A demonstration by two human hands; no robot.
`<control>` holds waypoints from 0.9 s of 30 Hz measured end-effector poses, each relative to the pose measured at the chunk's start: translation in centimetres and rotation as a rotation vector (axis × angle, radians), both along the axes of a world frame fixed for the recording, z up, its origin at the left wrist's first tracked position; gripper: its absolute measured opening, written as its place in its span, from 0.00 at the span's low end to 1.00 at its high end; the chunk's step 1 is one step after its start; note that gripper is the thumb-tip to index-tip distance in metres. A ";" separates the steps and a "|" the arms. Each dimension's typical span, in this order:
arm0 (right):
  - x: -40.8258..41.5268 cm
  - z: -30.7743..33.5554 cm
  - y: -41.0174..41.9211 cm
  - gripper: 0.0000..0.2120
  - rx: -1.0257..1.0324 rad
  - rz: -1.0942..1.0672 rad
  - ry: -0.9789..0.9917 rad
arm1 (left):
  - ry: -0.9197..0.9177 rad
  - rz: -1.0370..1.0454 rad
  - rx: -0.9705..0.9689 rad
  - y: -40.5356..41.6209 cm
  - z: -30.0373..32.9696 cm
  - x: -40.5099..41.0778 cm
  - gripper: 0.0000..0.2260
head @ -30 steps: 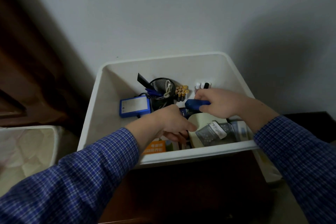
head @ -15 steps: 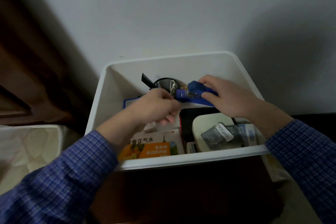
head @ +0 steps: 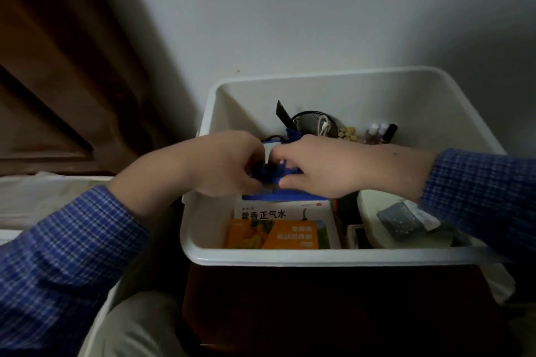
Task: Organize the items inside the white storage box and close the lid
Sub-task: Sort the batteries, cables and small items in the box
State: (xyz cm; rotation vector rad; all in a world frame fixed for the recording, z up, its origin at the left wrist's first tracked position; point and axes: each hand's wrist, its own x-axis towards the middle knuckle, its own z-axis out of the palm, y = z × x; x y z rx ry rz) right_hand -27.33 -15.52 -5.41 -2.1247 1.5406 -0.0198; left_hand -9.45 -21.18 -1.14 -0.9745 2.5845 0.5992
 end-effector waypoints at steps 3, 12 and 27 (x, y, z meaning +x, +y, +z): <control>1.9 -1.9 0.3 0.12 -0.002 0.017 0.068 | -0.153 -0.112 -0.145 0.4 -1.5 -0.6 0.07; 1.1 -2.2 1.0 0.07 0.168 -0.015 0.117 | -0.414 -0.250 -0.337 1.3 -3.7 -1.0 0.18; -0.3 -3.3 -0.2 0.14 0.190 -0.111 0.159 | -0.496 -0.234 0.223 0.4 -4.4 -3.3 0.13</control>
